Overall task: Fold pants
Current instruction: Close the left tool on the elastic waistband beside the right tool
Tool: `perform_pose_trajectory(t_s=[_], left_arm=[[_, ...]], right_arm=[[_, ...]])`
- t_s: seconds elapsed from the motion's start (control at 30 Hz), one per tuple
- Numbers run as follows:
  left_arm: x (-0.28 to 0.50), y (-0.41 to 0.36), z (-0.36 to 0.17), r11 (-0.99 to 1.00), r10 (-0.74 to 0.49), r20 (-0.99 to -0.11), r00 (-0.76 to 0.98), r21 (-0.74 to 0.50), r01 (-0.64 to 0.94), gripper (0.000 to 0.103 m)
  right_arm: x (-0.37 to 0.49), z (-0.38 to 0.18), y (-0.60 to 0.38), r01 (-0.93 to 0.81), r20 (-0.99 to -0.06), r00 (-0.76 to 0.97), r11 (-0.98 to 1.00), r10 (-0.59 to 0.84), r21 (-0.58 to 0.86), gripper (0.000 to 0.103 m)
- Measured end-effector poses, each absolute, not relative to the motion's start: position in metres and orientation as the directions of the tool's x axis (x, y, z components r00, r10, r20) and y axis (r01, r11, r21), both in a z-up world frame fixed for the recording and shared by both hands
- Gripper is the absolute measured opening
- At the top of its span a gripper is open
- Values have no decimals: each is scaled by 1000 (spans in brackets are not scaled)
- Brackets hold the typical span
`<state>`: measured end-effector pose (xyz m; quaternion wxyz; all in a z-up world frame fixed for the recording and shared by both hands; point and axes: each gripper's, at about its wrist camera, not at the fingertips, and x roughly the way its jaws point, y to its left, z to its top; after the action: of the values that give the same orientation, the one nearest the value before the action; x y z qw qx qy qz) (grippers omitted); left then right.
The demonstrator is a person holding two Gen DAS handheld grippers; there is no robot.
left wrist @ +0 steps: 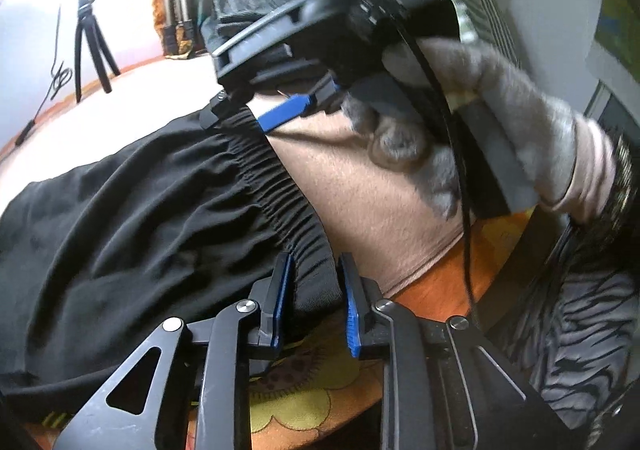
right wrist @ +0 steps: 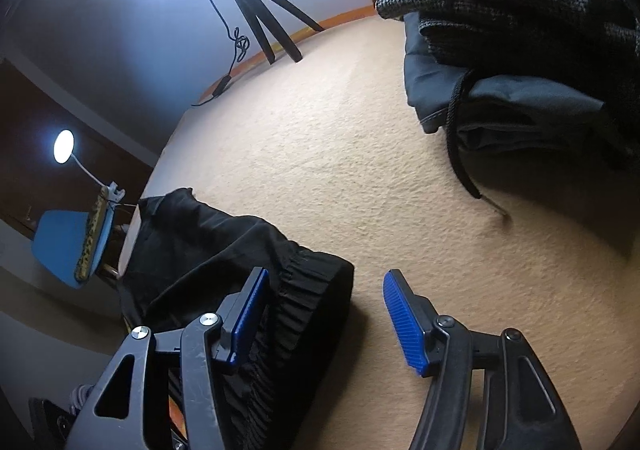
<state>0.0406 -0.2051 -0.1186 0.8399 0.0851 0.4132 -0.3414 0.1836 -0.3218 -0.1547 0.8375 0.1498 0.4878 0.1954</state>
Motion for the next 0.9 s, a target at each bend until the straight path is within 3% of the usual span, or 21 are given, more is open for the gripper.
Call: perform_pose_trajectory(t_s=[0.17, 0.23, 0.3, 0.4, 0.5, 0.9], left_arm=[[39, -201, -112, 757, -529, -730, 434, -174, 630, 20], [38, -200, -111, 756, -533, -727, 434, -179, 630, 20], [40, -198, -111, 757, -536, -723, 435, -184, 627, 20], [43, -194, -109, 760, -546, -716, 435, -204, 618, 19], [43, -188, -104, 765, -557, -702, 444, -224, 604, 14], [43, -149, -79, 775, -594, -635, 495, -286, 563, 13]], right_arm=[[186, -159, -332, -124, -719, 445, 831, 535, 542, 62], [186, -160, -333, -117, -717, 444, 828, 538, 548, 53], [187, -163, -332, -116, -717, 432, 822, 547, 557, 34], [187, -165, -331, -103, -706, 421, 804, 569, 586, 27], [185, -154, -330, -104, -684, 444, 792, 578, 602, 24], [175, -104, -285, -179, -619, 514, 780, 594, 600, 19]])
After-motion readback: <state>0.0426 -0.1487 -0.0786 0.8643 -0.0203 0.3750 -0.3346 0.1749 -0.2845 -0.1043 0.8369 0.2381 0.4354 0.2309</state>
